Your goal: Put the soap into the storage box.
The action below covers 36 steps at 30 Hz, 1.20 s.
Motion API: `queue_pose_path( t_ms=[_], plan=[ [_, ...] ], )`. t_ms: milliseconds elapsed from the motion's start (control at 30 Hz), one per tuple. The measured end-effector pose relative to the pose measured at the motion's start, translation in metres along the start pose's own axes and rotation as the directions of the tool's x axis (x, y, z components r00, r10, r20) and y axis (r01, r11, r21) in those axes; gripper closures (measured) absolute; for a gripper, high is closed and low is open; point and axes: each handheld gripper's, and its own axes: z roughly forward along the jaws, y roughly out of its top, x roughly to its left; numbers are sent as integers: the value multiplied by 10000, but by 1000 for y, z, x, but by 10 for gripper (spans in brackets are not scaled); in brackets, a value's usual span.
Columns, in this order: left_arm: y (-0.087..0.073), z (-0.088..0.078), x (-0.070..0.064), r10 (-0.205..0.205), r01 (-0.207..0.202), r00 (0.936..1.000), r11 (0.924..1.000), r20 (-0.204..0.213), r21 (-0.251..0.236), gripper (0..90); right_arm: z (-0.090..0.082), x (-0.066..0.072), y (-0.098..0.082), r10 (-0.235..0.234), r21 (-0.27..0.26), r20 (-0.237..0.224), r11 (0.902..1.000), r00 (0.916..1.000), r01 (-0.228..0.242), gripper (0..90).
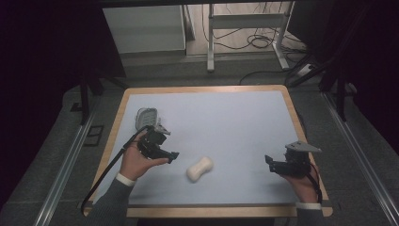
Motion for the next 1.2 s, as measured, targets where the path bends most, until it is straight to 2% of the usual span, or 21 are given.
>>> queue_pose_path(
  t_ms=[200,467,667,867,1200],
  plan=[
    [5,7,-6,174,-175,9998,9997,63,179,220,0,-1,0,45,22,25,10000,10000,-45,85],
    [8,16,-11,112,-120,9996,9993,256,350,213,0,-1,-1,68,58,74,10000,10000,-68,84],
    [15,24,-20,399,-416,9987,9976,322,551,212,1,-1,-1,29,93,82,10000,10000,-30,84],
    [18,35,-28,455,-486,9982,9952,379,850,212,2,-1,-2,-3,137,127,9999,9999,1,85],
    [22,40,-44,846,-893,9949,9920,545,892,211,3,0,-2,-29,195,136,9998,9999,26,85]
  ],
)
